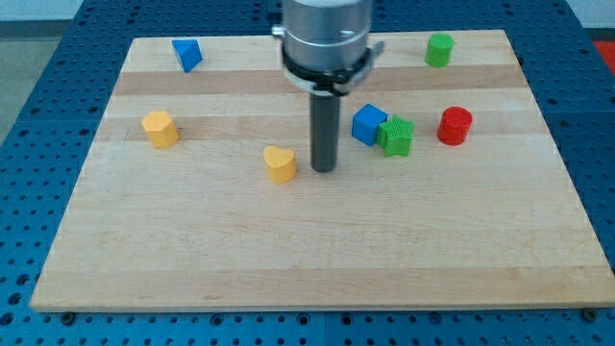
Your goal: Slide the heart parallel to the hexagon
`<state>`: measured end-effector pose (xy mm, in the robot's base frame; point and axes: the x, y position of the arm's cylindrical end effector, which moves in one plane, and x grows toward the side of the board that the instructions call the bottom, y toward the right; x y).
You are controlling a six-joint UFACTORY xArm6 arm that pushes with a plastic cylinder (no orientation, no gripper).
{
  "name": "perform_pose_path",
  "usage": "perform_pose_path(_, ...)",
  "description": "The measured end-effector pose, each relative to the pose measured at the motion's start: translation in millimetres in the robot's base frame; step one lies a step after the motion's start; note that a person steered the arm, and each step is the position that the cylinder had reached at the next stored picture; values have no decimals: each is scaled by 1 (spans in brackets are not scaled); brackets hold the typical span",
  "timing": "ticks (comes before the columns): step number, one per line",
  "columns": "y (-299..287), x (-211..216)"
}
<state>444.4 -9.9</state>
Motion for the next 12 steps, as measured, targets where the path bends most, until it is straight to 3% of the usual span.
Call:
perform_pose_path(3,-93,0)
perform_pose_path(6,-72,-6)
perform_pose_path(12,-26,25)
